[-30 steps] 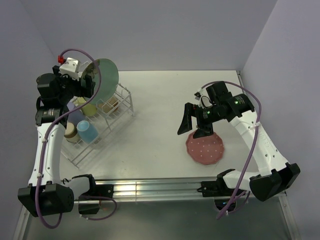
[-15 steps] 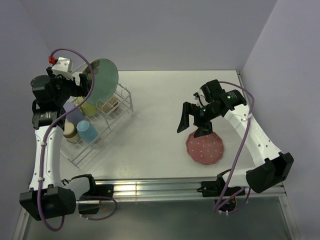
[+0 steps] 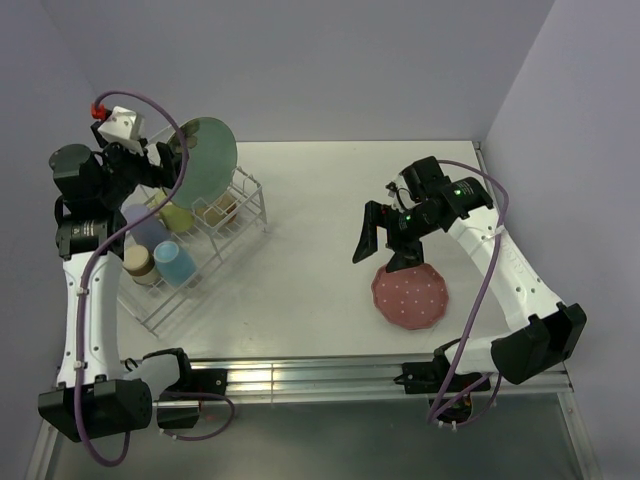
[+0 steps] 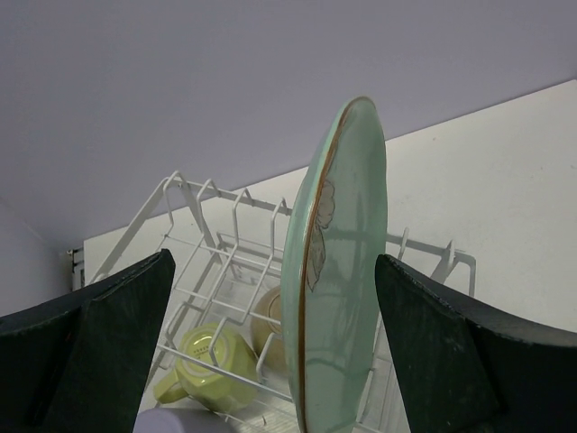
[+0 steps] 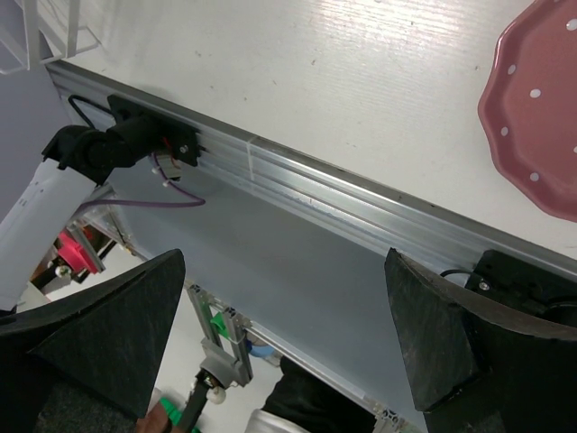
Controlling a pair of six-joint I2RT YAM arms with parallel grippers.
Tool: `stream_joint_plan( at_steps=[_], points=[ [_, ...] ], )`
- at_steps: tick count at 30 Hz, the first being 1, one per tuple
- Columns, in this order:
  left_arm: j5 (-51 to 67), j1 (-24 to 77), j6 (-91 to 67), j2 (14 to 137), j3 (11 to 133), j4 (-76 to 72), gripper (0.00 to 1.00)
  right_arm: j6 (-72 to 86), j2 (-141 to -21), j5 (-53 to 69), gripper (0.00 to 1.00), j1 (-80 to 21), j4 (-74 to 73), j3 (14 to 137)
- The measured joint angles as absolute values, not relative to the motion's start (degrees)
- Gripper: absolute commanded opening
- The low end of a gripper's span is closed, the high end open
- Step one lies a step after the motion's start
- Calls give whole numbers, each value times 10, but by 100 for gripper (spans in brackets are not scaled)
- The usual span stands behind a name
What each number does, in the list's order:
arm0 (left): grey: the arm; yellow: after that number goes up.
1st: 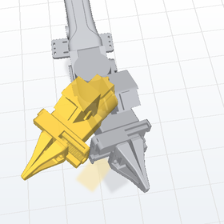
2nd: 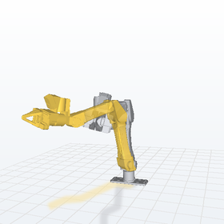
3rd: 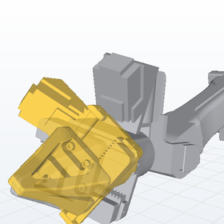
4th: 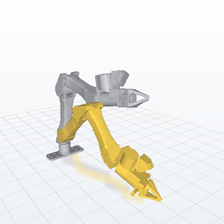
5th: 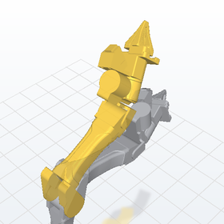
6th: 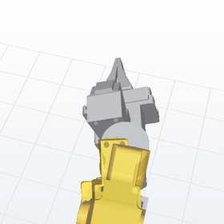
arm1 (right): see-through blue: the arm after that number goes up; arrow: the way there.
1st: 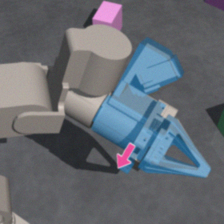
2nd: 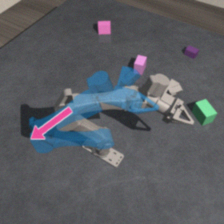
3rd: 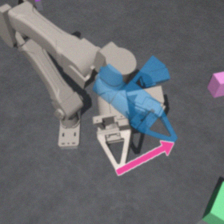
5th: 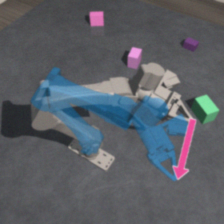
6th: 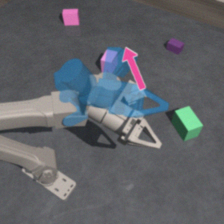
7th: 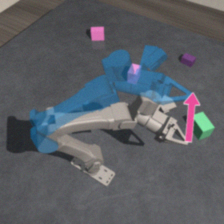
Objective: Load the mixed dishes into the dish rack
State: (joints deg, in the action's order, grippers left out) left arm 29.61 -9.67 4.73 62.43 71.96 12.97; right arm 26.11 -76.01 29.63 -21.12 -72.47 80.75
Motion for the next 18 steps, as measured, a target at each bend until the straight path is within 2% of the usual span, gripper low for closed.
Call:
stream_joint_plan(
  at_steps=[9,13,18],
  points=[
    [251,-97,39,632,811,159,99,262,-760,298,100,-211,-724,814],
    [192,-98,-6,658,929,173,99,271,-760,287,100,-209,-724,819],
    [140,-98,-150,732,1165,183,99,308,-734,281,100,-155,-687,769]
  ],
)
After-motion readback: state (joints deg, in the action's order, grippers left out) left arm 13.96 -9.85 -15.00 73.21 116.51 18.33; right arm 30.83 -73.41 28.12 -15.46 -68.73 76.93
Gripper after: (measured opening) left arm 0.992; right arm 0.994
